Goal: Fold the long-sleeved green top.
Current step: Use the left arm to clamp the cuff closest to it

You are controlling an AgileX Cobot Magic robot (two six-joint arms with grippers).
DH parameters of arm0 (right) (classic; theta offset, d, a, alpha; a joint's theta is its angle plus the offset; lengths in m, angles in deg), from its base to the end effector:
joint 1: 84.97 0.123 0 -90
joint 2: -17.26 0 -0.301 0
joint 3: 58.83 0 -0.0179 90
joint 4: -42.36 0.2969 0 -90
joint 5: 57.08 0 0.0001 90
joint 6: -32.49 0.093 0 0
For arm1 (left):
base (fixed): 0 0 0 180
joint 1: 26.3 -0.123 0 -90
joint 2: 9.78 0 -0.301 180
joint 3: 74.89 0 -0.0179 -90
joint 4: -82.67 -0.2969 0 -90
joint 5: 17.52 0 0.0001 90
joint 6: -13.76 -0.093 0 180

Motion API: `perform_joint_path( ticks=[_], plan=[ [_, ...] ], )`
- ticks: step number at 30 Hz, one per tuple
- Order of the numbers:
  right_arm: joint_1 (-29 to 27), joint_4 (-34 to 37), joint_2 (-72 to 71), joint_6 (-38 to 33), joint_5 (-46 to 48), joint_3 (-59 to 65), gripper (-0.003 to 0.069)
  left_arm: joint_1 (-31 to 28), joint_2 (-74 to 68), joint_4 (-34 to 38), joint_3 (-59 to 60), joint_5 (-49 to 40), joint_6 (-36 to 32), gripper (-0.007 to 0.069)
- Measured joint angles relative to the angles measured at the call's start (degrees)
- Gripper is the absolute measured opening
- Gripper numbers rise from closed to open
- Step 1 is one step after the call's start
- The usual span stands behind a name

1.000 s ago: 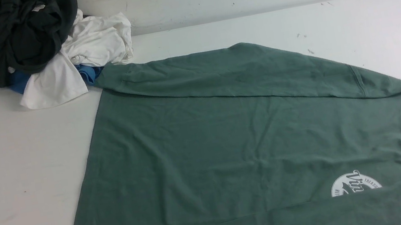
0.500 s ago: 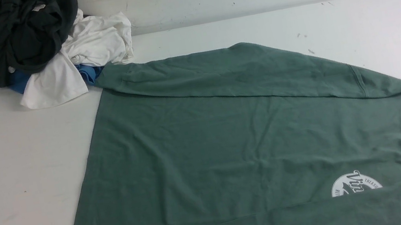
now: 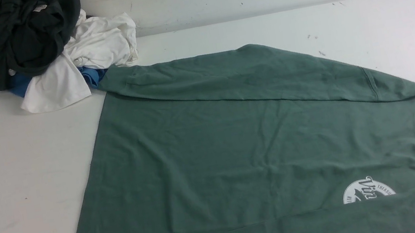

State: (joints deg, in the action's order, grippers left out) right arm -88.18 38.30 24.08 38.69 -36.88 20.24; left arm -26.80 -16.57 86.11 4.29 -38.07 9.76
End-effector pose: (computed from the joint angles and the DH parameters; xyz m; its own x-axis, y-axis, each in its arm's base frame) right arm 0.0850 -0.0071 0.1721 -0.2724 0.0570 -0.9605 0.0909 0.9953 0.0333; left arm 0.0852 -0.0012 0.1708 -0.2836 0.0111 -0.9589 0.0153 0.9999 0.0071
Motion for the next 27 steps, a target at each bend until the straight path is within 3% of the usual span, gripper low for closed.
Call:
perform_joint_path(
  ticks=[4,7,10,13,15,20,22,27],
  plan=[
    [0.00,0.00,0.00,0.05,0.00,0.00,-0.0014,0.00,0.00,0.24,0.00,0.00,0.07,-0.0007],
    [0.00,0.07,0.00,0.74,0.00,0.00,-0.0014,0.00,0.00,5.44,0.00,0.00,2.36,-0.0007],
    [0.00,3.11,0.00,4.56,0.07,0.00,-0.0014,0.00,0.00,19.00,0.00,0.15,10.37,-0.0007],
    [0.00,10.75,0.00,10.51,0.11,0.00,-0.0014,0.00,0.00,34.15,0.00,0.75,16.80,-0.0007],
    [0.00,18.03,0.00,15.83,0.33,0.00,-0.0014,0.00,0.00,40.54,0.00,1.16,18.67,-0.0007],
    [0.00,36.04,0.00,26.41,0.72,0.10,-0.0014,0.00,0.00,45.35,0.00,2.14,19.68,-0.0007],
    [0.00,39.70,0.00,27.34,0.71,0.05,-0.0014,0.00,0.00,45.66,0.00,2.89,19.57,-0.0007],
    [0.00,38.27,0.00,24.89,-0.18,0.10,-0.0014,0.00,0.00,45.10,-1.42,2.33,11.40,-0.0007]
  ],
)
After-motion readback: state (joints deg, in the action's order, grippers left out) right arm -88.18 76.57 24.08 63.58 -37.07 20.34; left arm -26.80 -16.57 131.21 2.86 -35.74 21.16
